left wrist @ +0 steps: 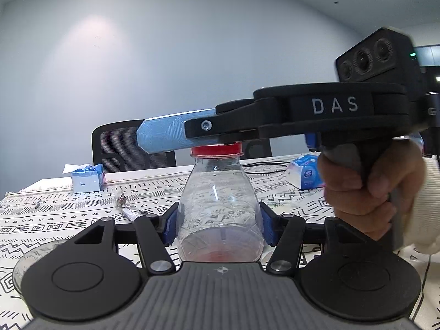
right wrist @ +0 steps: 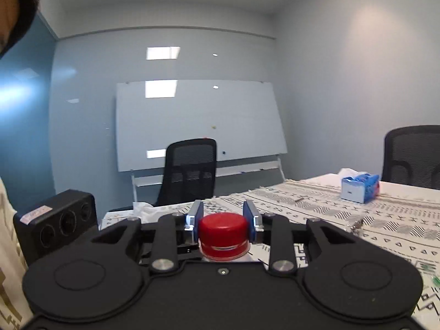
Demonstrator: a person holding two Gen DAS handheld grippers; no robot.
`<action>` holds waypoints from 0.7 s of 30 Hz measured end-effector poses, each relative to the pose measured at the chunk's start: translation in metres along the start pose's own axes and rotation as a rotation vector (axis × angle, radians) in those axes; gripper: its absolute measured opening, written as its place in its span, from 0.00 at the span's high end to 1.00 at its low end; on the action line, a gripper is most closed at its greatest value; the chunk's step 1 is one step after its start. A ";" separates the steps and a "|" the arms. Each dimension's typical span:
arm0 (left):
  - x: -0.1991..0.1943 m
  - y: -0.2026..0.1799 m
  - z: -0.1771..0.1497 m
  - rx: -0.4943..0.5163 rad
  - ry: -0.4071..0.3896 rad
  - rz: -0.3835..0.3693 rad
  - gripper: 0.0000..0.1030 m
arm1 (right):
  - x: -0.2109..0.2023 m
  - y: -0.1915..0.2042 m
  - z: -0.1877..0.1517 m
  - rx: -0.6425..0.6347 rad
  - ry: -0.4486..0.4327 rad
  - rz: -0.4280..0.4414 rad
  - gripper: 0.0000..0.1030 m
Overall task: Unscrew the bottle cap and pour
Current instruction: 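Regrip the red cap with the right tool and twist it again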
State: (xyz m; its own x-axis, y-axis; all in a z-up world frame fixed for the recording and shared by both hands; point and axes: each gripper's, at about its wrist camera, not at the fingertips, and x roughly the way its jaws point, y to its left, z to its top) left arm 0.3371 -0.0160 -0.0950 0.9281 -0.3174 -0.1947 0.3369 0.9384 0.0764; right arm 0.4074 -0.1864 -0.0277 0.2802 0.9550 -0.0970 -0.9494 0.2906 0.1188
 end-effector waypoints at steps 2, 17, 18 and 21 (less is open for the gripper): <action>0.000 0.000 0.000 -0.001 0.000 -0.001 0.47 | 0.003 0.006 0.006 -0.007 0.032 -0.041 0.65; 0.005 0.002 -0.001 -0.001 -0.005 0.011 0.46 | 0.011 0.044 0.005 -0.077 0.085 -0.329 0.53; 0.004 0.002 -0.001 -0.002 -0.005 0.012 0.46 | 0.007 0.045 0.004 -0.083 0.083 -0.323 0.54; 0.002 -0.001 -0.001 0.003 -0.006 0.014 0.46 | -0.003 0.047 0.004 -0.072 0.080 -0.312 0.60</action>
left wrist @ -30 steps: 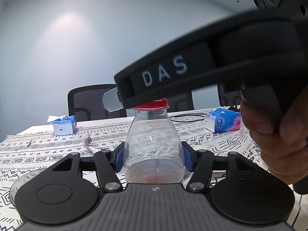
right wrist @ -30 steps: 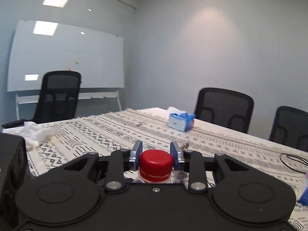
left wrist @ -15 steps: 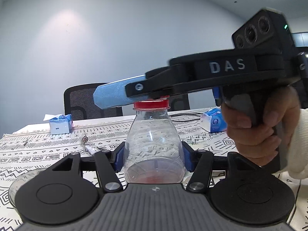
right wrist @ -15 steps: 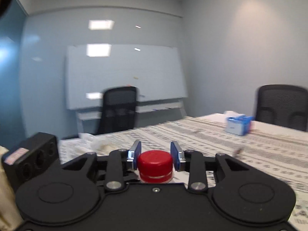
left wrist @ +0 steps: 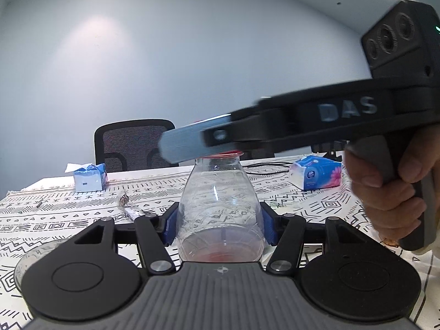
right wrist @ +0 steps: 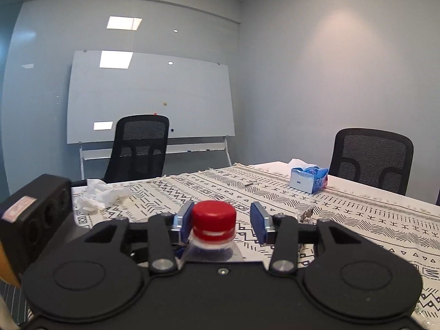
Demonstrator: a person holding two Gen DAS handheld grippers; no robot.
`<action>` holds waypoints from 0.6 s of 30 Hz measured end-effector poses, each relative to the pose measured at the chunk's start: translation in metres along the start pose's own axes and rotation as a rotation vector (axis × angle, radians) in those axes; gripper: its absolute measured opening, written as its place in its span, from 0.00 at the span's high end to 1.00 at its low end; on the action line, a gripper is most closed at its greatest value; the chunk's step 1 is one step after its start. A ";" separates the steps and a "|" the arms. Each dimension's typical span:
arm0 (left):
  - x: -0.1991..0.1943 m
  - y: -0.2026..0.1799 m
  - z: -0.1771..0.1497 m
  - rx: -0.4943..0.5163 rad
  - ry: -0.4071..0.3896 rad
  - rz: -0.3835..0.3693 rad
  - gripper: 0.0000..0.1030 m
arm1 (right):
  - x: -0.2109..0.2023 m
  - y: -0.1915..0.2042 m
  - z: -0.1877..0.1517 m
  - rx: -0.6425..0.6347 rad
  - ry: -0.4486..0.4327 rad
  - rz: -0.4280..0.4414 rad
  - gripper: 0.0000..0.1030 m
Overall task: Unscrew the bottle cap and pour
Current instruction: 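Regrip the red cap with the right tool and twist it again, then keep turning the red cap with the right tool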
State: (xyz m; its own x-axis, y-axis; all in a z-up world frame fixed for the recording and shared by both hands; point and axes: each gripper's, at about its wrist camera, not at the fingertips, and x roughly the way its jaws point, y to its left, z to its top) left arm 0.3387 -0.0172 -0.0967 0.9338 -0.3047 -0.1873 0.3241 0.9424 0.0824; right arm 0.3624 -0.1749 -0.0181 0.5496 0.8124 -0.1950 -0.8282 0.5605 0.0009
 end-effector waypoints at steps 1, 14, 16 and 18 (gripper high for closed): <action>0.000 -0.001 0.000 0.002 0.000 0.005 0.46 | -0.001 0.002 0.002 0.014 0.004 -0.016 0.60; -0.001 -0.010 0.000 0.024 -0.005 0.048 0.45 | 0.039 0.034 0.015 0.065 0.076 -0.303 0.68; -0.002 -0.009 0.000 0.023 -0.006 0.043 0.45 | 0.036 0.029 0.011 0.060 0.059 -0.266 0.68; -0.003 -0.008 0.000 0.025 -0.008 0.039 0.45 | 0.031 0.017 0.006 0.065 0.025 -0.173 0.68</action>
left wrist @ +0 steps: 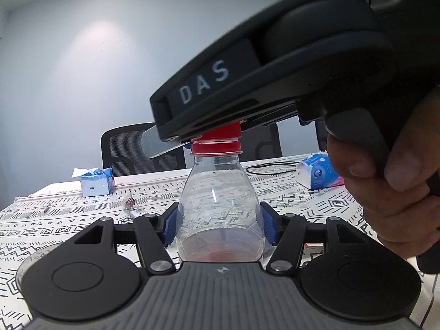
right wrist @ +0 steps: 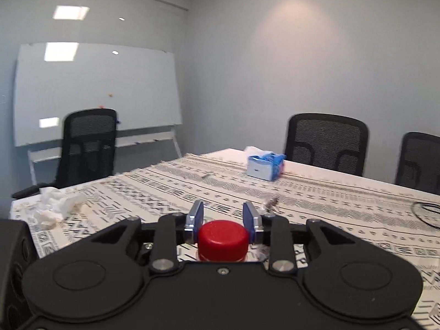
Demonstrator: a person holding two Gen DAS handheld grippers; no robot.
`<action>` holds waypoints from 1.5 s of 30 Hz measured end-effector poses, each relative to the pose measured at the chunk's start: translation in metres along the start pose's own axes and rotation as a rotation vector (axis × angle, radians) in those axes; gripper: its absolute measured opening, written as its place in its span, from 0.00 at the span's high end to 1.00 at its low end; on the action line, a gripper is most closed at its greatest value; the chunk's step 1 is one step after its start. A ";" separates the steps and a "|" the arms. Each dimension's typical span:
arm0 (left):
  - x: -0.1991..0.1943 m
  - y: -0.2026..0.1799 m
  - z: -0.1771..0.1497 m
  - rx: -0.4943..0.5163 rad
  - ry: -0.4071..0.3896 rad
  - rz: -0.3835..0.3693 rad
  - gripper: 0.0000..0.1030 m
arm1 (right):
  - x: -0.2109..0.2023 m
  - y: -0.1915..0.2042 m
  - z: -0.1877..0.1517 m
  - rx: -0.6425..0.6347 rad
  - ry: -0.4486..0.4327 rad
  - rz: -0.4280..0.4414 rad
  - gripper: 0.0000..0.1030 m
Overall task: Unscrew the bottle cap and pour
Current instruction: 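Keep turning the red cap with the right tool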
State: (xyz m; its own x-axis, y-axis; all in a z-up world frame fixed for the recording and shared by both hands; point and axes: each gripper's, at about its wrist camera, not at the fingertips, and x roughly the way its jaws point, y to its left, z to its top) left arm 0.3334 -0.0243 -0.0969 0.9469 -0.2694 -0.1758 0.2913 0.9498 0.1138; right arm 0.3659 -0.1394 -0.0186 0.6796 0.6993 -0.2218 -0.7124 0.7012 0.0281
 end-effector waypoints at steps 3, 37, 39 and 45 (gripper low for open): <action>-0.001 0.002 0.000 -0.008 0.001 -0.013 0.45 | -0.002 -0.020 -0.006 -0.020 -0.056 0.143 0.68; 0.004 0.012 -0.001 -0.024 0.009 -0.027 0.44 | -0.026 -0.021 0.000 -0.045 -0.046 0.106 0.53; 0.003 0.011 -0.001 -0.024 0.008 -0.027 0.44 | -0.033 -0.022 -0.002 -0.057 -0.052 0.107 0.52; 0.002 0.011 -0.001 -0.024 0.010 -0.024 0.43 | -0.035 -0.015 0.002 -0.074 -0.068 0.124 0.51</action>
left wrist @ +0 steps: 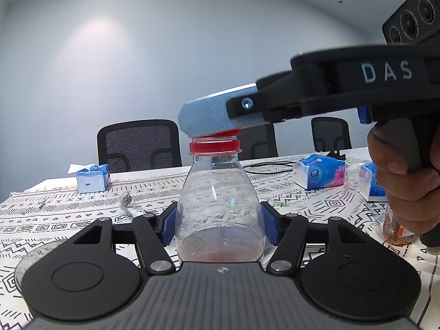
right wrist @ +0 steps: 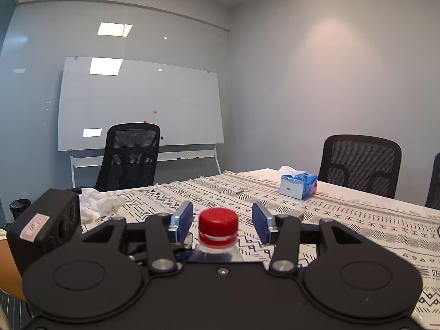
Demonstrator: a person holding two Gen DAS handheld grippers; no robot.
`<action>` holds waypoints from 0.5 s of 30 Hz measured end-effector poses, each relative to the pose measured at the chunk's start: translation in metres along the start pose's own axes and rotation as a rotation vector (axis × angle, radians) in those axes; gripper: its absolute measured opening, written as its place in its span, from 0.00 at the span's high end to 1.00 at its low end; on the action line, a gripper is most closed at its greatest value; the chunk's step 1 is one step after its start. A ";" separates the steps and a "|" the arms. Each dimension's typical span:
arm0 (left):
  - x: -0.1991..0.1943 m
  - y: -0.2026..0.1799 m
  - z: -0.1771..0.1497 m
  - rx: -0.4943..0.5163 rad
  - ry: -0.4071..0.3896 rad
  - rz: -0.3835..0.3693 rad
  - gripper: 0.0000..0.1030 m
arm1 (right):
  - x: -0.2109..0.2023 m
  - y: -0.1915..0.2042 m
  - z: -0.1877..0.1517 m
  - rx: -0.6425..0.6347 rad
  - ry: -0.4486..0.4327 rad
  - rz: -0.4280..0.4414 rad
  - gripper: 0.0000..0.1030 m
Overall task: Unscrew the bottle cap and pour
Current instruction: 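Keep turning the red cap with the right tool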
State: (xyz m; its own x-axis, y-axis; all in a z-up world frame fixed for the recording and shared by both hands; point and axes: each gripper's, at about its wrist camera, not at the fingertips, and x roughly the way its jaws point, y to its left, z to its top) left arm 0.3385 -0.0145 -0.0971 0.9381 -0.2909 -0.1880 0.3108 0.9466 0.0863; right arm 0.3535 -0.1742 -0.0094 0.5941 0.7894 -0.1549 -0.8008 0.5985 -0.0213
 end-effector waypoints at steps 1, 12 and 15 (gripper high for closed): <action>0.000 0.000 0.000 0.000 0.001 0.001 0.43 | 0.003 0.001 0.001 -0.003 0.002 0.002 0.51; 0.003 0.002 -0.003 0.002 0.018 -0.011 0.43 | 0.016 0.003 0.005 0.076 0.081 -0.111 0.53; 0.004 0.003 -0.003 0.001 0.022 -0.012 0.43 | 0.017 0.004 0.004 0.079 0.085 -0.132 0.53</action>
State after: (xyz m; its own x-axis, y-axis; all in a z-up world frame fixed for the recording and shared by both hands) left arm 0.3427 -0.0127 -0.1010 0.9305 -0.2994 -0.2109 0.3225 0.9428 0.0845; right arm 0.3602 -0.1577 -0.0077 0.6824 0.6908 -0.2391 -0.7058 0.7078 0.0304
